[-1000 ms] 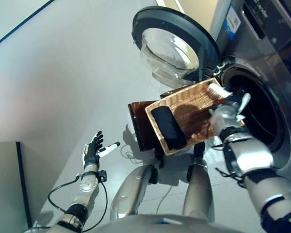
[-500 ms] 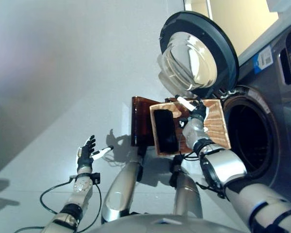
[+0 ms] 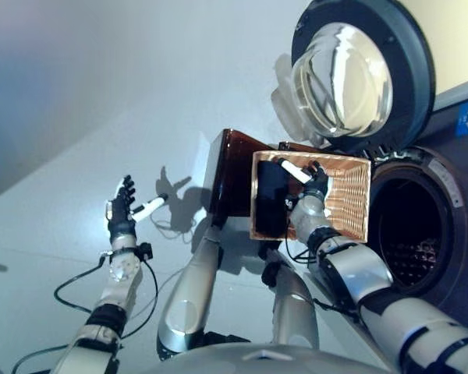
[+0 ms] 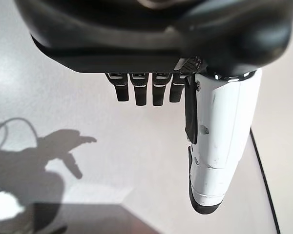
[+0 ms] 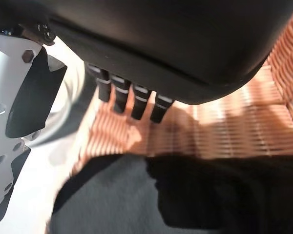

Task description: Pick up the clothes and place them into the washing machine

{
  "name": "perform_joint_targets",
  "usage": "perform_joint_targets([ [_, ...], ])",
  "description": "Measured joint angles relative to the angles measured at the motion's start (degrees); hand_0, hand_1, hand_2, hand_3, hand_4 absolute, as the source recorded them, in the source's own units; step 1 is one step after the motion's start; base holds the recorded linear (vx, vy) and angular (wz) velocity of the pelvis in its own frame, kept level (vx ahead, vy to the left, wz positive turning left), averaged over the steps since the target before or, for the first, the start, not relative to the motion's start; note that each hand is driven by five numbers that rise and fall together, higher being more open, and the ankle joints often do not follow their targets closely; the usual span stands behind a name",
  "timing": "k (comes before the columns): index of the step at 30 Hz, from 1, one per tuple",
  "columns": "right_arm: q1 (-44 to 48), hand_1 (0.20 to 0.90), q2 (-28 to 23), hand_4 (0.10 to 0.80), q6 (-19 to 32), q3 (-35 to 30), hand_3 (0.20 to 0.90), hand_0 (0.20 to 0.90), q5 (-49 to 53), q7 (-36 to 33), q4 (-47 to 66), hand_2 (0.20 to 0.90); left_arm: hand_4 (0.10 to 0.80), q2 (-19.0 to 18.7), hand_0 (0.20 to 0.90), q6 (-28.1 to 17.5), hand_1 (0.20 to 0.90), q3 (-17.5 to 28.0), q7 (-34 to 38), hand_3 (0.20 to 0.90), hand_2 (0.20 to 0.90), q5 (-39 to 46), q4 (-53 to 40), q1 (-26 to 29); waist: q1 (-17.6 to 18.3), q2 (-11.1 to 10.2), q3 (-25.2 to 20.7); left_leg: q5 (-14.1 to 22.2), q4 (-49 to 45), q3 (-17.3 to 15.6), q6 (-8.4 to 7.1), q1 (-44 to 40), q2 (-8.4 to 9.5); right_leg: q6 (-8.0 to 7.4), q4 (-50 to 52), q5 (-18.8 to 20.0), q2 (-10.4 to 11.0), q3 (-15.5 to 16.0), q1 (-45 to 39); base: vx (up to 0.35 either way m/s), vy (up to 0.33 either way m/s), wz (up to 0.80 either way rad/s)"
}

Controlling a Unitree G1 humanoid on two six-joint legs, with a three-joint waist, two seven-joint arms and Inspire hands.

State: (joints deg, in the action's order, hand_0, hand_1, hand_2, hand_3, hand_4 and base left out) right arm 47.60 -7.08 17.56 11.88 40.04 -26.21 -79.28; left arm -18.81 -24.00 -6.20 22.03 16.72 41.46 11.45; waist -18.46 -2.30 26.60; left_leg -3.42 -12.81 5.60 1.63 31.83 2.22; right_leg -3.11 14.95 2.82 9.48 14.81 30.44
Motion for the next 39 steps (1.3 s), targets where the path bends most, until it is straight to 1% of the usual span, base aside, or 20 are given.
perform_joint_targets([
  [1,0.1,0.9,1.0,0.8,0.1,0.4,0.9,0.9,0.0,0.0,0.4,0.9,0.8,-0.1,0.9,-0.2,0.9,0.6,0.6,0.9,0.9,0.0,0.0,0.3,0.0,-0.1,0.1,0.1,0.0,0.5,-0.09,0.1,-0.09,0.02,0.0,0.0,-0.2,0.2,-0.1,0.018,-0.035,0.08],
  [2,0.1,0.9,1.5,0.8,0.1,2.2,0.9,0.9,0.1,-0.1,0.7,0.9,0.8,-0.1,0.9,-0.3,0.9,1.2,0.9,0.9,0.9,0.0,0.0,0.6,-0.1,-0.3,0.3,0.1,0.0,1.0,-0.21,0.1,-0.26,0.06,0.1,0.0,-0.4,0.6,-0.1,0.021,-0.049,0.08],
  [3,0.1,0.9,1.4,0.8,0.1,2.6,0.9,0.9,0.1,0.0,1.0,0.9,0.8,-0.2,0.9,-0.3,0.9,1.4,1.1,0.9,0.9,0.0,0.0,0.8,-0.2,-0.5,0.4,0.1,0.0,1.1,-0.25,0.2,-0.36,0.18,0.1,-0.1,-0.4,0.7,-0.1,0.016,-0.033,0.09],
  [5,0.2,0.9,2.8,0.8,0.3,4.3,0.9,0.9,0.5,-0.3,1.9,0.9,0.8,-0.2,0.9,-0.3,0.9,1.5,1.8,0.9,0.9,0.0,0.8,2.3,-0.8,-0.9,0.7,0.2,-0.3,2.1,-0.74,0.6,-0.67,1.05,0.8,-0.7,-0.7,2.1,-0.1,0.021,-0.032,0.2],
  [6,0.1,0.9,3.6,0.8,0.3,4.4,0.9,0.9,0.9,-0.3,1.8,0.9,0.8,-0.2,0.9,-0.3,0.9,1.5,1.9,0.9,0.9,0.0,0.8,2.6,-1.3,-1.2,0.9,0.2,-0.3,2.5,-0.91,0.7,-0.77,1.19,1.0,-1.0,-0.8,2.4,-0.1,0.026,-0.022,0.17],
  [9,0.1,0.9,4.6,0.8,0.5,5.1,0.9,0.9,0.8,-0.3,1.8,0.9,0.8,-0.3,0.9,-0.2,0.9,1.5,2.8,0.9,0.9,0.1,1.9,2.6,-1.8,-1.8,1.2,0.2,-0.5,2.9,-1.29,0.7,-1.01,1.51,1.6,-1.5,-0.9,3.1,-0.2,0.026,-0.026,0.08],
  [11,-0.3,0.9,5.1,0.8,1.2,7.0,0.9,0.9,0.4,-0.4,1.7,0.9,0.8,-0.3,0.9,-0.1,0.9,1.5,3.3,0.9,0.9,0.3,2.7,2.6,-2.0,-2.2,1.4,0.2,-0.5,3.4,-1.53,0.7,-1.15,1.61,1.8,-1.6,-1.0,3.4,-0.3,0.006,-0.032,0.05],
  [15,-1.3,0.9,5.5,0.8,1.1,9.1,0.9,0.9,-0.9,-1.3,1.4,0.9,0.8,-0.3,0.9,0.1,0.9,1.5,3.7,0.9,0.9,0.4,3.0,2.6,-3.0,-2.4,1.4,0.2,-1.0,4.5,-2.07,0.6,-1.38,1.66,1.8,-2.3,-1.4,4.3,-1.1,-0.01,-0.03,0.11],
  [16,-1.7,0.9,5.6,0.8,1.1,10.0,0.9,0.9,-1.9,-1.4,1.3,0.9,0.8,-0.3,0.9,0.1,0.9,1.5,4.2,0.9,0.9,0.3,2.9,2.6,-3.0,-2.4,1.4,0.0,-1.0,5.0,-2.34,0.6,-1.36,1.84,1.9,-2.6,-1.4,4.7,-1.2,-0.016,-0.021,0.15],
  [18,-2.3,0.9,5.7,0.8,0.9,11.3,0.9,0.9,-4.4,-1.4,0.9,0.9,0.8,-0.3,0.9,0.2,0.9,1.5,4.3,0.9,0.9,0.3,2.9,2.4,-3.4,-2.5,1.4,-0.2,-1.0,5.4,-2.6,0.7,-1.37,1.45,2.1,-2.9,-1.4,4.9,-1.2,-0.017,-0.023,0.07],
  [21,-2.9,0.9,5.8,0.8,-0.3,12.2,0.9,0.9,-8.6,-2.1,0.3,0.9,0.8,-0.3,0.9,0.3,0.9,1.5,4.6,0.9,0.9,0.3,2.9,2.4,-4.0,-2.5,1.4,-0.3,-0.9,5.6,-2.83,0.7,-1.39,1.43,2.3,-3.1,-1.4,5.0,-1.1,-0.005,-0.013,0.01],
  [24,-1.7,0.9,6.1,0.8,-3.5,15.7,0.9,0.9,-16.2,-3.8,-3.7,0.9,0.8,-1.0,0.9,0.5,0.9,1.6,4.9,0.9,0.9,-0.1,2.7,2.5,-4.5,-2.5,1.4,-0.4,-0.9,6.9,-3.01,1.3,-1.33,1.36,2.8,-3.7,-1.3,6.1,-1.0,-0.007,-0.03,0.14],
  [25,-1.6,0.79,6.0,0.722,-4.6,16.1,0.79,0.79,-18.8,-4.4,-3.7,0.79,0.8,-1.6,0.9,0.6,0.9,1.6,4.9,0.9,0.9,-0.2,2.2,2.5,-4.4,-2.6,1.4,-0.5,-1.1,7.2,-3.09,1.9,-1.33,1.48,2.8,-3.9,-1.3,6.6,-0.6,0.01,-0.014,0.29],
  [26,-1.5,0.719,5.9,0.671,-5.4,16.1,0.719,0.719,-20.8,-5.0,-4.0,0.719,0.8,-2.1,0.9,1.1,0.9,1.6,4.9,0.9,0.9,-0.2,1.8,2.5,-4.7,-2.8,1.3,-0.7,-1.1,7.4,-3.4,2.5,-1.34,1.58,3.2,-4.2,-1.3,6.6,0.0,0.017,-0.022,0.29],
  [27,-1.2,0.705,5.8,0.661,-6.6,16.1,0.705,0.705,-22.8,-5.1,-4.3,0.705,0.8,-2.2,0.9,1.3,0.9,1.9,5.1,0.9,0.9,-0.2,1.7,2.5,-4.9,-2.8,1.4,-0.9,-1.2,7.5,-3.61,2.7,-1.34,1.72,3.6,-4.3,-1.3,6.7,0.3,0.015,-0.019,0.16],
  [28,-1.0,0.518,5.8,0.527,-7.7,16.2,0.518,0.518,-25.3,-5.1,-5.2,0.518,0.8,-2.1,0.9,1.7,0.9,2.1,5.1,0.9,0.9,-0.3,1.7,2.3,-5.6,-2.8,1.4,-0.9,-1.2,7.5,-3.61,2.7,-1.31,1.78,3.9,-4.5,-1.2,6.7,0.3,0.017,-0.02,0.08],
  [29,-1.0,0.238,5.2,0.327,-8.7,16.2,0.238,0.238,-27.1,-5.1,-5.8,0.238,0.8,-2.1,0.9,1.8,0.9,2.3,5.1,0.9,0.9,-0.5,1.7,2.2,-6.1,-2.8,1.4,-0.9,-1.2,7.5,-3.62,2.6,-1.31,1.74,4.1,-4.7,-1.2,6.7,0.3,0.011,0.0,0.05],
  [30,-0.9,0.2,5.2,0.3,-9.0,16.2,0.2,0.2,-28.0,-5.0,-5.9,0.2,0.8,-2.1,0.9,1.8,0.9,2.6,5.1,0.9,0.9,-0.7,1.7,2.1,-6.1,-2.8,1.4,-0.9,-1.1,7.6,-3.62,2.6,-1.29,1.79,4.1,-4.8,-1.1,6.8,0.3,0.006,0.01,0.1],
  [35,-1.5,0.2,3.9,0.3,-10.2,15.1,0.2,0.2,-31.8,-5.0,-5.8,0.2,0.8,-2.2,0.9,2.4,0.9,3.3,5.1,0.9,0.9,-2.7,1.3,1.8,-6.1,-2.7,1.4,-0.9,-1.1,7.9,-3.61,2.6,-0.99,1.87,5.4,-5.8,-0.5,7.4,0.4,0.004,0.009,0.09],
  [39,-3.1,0.2,1.7,0.3,-10.7,10.6,0.2,0.2,-32.9,-4.8,-6.0,0.2,0.8,-2.1,0.9,2.4,0.9,3.3,3.9,0.9,0.9,-4.1,-0.1,1.2,-6.1,-2.3,1.7,-0.9,-1.1,7.8,-3.58,2.2,-0.77,2.02,5.8,-5.9,-0.1,7.5,0.2,0.0,0.0,0.0],
])
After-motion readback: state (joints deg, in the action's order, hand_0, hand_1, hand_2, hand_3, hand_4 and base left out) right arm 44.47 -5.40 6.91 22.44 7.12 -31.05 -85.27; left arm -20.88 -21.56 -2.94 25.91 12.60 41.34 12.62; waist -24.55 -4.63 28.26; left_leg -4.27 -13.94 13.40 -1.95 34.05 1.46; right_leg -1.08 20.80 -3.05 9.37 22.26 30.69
